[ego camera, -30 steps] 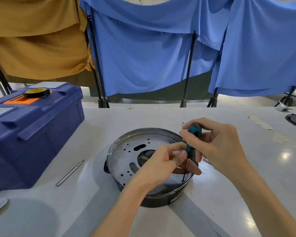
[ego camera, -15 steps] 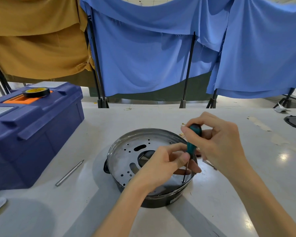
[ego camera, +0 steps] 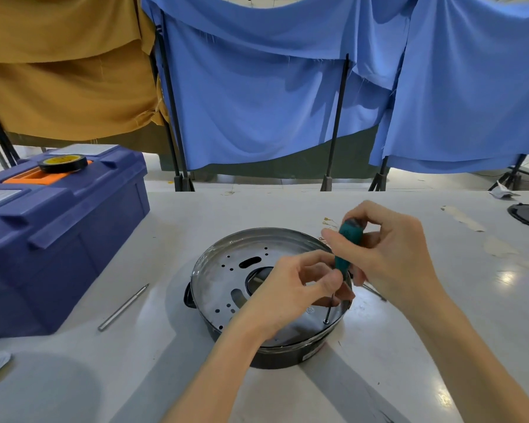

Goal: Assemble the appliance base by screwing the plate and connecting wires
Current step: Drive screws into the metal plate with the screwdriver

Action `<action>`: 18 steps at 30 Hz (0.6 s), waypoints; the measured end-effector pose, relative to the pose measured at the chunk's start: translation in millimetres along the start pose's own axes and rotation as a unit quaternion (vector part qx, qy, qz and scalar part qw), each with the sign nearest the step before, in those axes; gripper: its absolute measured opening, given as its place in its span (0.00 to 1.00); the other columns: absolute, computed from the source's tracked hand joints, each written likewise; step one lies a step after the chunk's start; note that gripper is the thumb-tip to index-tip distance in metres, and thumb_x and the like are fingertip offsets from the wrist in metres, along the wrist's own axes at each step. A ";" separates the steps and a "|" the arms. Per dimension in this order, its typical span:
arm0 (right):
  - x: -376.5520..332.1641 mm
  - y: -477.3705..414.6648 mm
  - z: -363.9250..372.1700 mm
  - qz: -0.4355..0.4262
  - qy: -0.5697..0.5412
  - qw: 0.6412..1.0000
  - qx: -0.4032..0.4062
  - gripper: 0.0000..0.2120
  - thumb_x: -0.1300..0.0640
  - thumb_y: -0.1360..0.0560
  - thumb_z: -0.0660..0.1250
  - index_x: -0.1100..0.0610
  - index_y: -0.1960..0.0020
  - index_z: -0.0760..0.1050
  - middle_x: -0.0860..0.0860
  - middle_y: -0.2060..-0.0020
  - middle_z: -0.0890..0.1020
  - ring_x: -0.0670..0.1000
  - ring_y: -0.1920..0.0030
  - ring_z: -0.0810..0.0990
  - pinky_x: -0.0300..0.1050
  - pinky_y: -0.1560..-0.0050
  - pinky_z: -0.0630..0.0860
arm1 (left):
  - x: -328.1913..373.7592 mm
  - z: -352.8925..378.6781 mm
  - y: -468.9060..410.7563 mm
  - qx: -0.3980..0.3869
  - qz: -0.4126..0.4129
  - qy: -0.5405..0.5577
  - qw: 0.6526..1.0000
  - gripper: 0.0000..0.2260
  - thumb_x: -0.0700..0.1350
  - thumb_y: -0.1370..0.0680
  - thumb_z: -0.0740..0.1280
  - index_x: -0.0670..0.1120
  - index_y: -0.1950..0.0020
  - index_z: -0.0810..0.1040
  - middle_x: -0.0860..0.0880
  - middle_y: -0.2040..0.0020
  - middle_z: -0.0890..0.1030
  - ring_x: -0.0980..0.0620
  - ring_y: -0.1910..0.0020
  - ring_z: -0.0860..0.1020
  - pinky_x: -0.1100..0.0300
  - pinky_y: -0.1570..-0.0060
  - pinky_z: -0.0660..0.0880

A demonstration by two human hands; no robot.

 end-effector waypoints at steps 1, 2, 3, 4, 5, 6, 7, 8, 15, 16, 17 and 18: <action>-0.6 0.5 2.5 -0.007 0.025 0.999 0.023 0.15 0.43 0.33 0.73 0.51 0.61 0.71 0.47 0.70 0.77 0.50 0.74 0.78 0.38 0.74 0.77 | 0.3 0.3 0.0 0.004 0.003 -0.003 1.000 0.11 0.44 0.20 0.66 0.42 0.40 0.78 0.41 0.53 0.84 0.47 0.52 0.83 0.50 0.46 0.80; -1.9 1.9 4.9 -0.013 0.045 0.998 0.042 0.18 0.43 0.33 0.74 0.52 0.63 0.68 0.48 0.71 0.75 0.52 0.73 0.77 0.44 0.73 0.78 | 0.2 0.2 -0.2 0.007 0.004 -0.001 1.000 0.10 0.43 0.21 0.67 0.42 0.41 0.78 0.41 0.54 0.83 0.48 0.54 0.83 0.51 0.47 0.80; -3.5 2.8 6.5 -0.020 0.063 0.996 0.052 0.20 0.42 0.33 0.74 0.54 0.64 0.67 0.48 0.71 0.74 0.55 0.70 0.77 0.50 0.71 0.78 | -0.3 0.1 -0.2 0.006 0.005 0.003 1.000 0.10 0.42 0.21 0.67 0.42 0.41 0.78 0.42 0.56 0.83 0.49 0.55 0.83 0.53 0.47 0.80; -5.8 2.5 6.0 -0.025 0.080 0.995 0.051 0.22 0.39 0.34 0.73 0.55 0.64 0.67 0.49 0.71 0.74 0.57 0.70 0.77 0.53 0.70 0.78 | -1.0 0.3 0.0 0.004 0.005 0.007 1.000 0.09 0.40 0.20 0.66 0.42 0.41 0.78 0.44 0.57 0.83 0.50 0.56 0.83 0.54 0.47 0.80; -7.8 1.4 3.7 -0.029 0.086 0.995 0.037 0.23 0.37 0.35 0.72 0.56 0.64 0.68 0.50 0.71 0.74 0.56 0.71 0.76 0.52 0.71 0.78 | -1.3 0.5 0.3 0.002 0.004 0.008 1.000 0.09 0.39 0.20 0.65 0.41 0.40 0.78 0.47 0.58 0.83 0.50 0.56 0.83 0.54 0.47 0.80; -9.3 0.1 1.5 -0.023 0.066 0.997 0.012 0.22 0.36 0.35 0.72 0.55 0.62 0.72 0.50 0.69 0.77 0.52 0.73 0.76 0.49 0.72 0.77 | -1.9 0.6 0.8 0.000 0.003 0.010 1.000 0.08 0.39 0.19 0.64 0.41 0.41 0.78 0.48 0.59 0.83 0.50 0.56 0.83 0.54 0.47 0.80; -8.9 -0.7 0.4 -0.013 0.021 1.000 -0.018 0.17 0.38 0.33 0.73 0.52 0.58 0.77 0.48 0.66 0.80 0.50 0.76 0.76 0.44 0.74 0.77 | -2.1 0.3 1.2 -0.002 0.004 0.011 1.000 0.08 0.38 0.18 0.62 0.40 0.42 0.78 0.48 0.59 0.83 0.50 0.56 0.83 0.54 0.47 0.80; -7.5 -0.9 0.1 0.000 -0.032 0.998 -0.050 0.11 0.44 0.31 0.74 0.49 0.54 0.80 0.46 0.62 0.83 0.50 0.78 0.76 0.41 0.75 0.77 | -2.2 -0.2 1.6 -0.002 0.006 0.012 1.000 0.08 0.38 0.18 0.60 0.40 0.44 0.79 0.48 0.60 0.83 0.51 0.56 0.83 0.55 0.48 0.80; -6.3 -0.4 3.3 -0.029 0.069 0.996 0.053 0.18 0.43 0.33 0.73 0.57 0.63 0.76 0.46 0.72 0.77 0.50 0.72 0.77 0.41 0.72 0.77 | -1.5 3.1 1.4 -0.006 0.002 0.017 1.000 0.06 0.40 0.20 0.65 0.46 0.44 0.79 0.43 0.56 0.85 0.46 0.54 0.84 0.59 0.50 0.79; -8.2 -1.6 3.8 -0.033 0.103 0.992 0.059 0.23 0.38 0.35 0.72 0.59 0.63 0.74 0.49 0.72 0.76 0.52 0.71 0.76 0.48 0.70 0.78 | -2.2 3.1 1.1 -0.006 0.004 0.014 1.000 0.07 0.38 0.20 0.65 0.46 0.45 0.79 0.44 0.57 0.85 0.46 0.55 0.84 0.59 0.50 0.79; -10.7 -2.5 4.2 -0.039 0.126 0.990 0.051 0.26 0.35 0.35 0.70 0.60 0.64 0.74 0.50 0.73 0.75 0.54 0.71 0.76 0.51 0.69 0.78 | -3.0 2.8 1.1 -0.009 0.005 0.011 1.000 0.08 0.37 0.19 0.63 0.45 0.45 0.79 0.44 0.58 0.85 0.47 0.55 0.84 0.59 0.50 0.79; -11.4 -3.4 4.6 -0.041 0.122 0.991 0.028 0.25 0.34 0.34 0.69 0.59 0.63 0.75 0.50 0.72 0.76 0.54 0.72 0.76 0.51 0.70 0.77 | -4.0 2.5 1.2 -0.012 0.006 0.008 1.000 0.09 0.36 0.19 0.61 0.44 0.44 0.80 0.45 0.58 0.85 0.47 0.55 0.84 0.60 0.50 0.79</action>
Point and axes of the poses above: each hand's wrist, its own y-axis away from the middle knuckle, its own z-axis out of the palm, x = y × z, the point moved 4 cm from there along -y, towards the middle knuckle
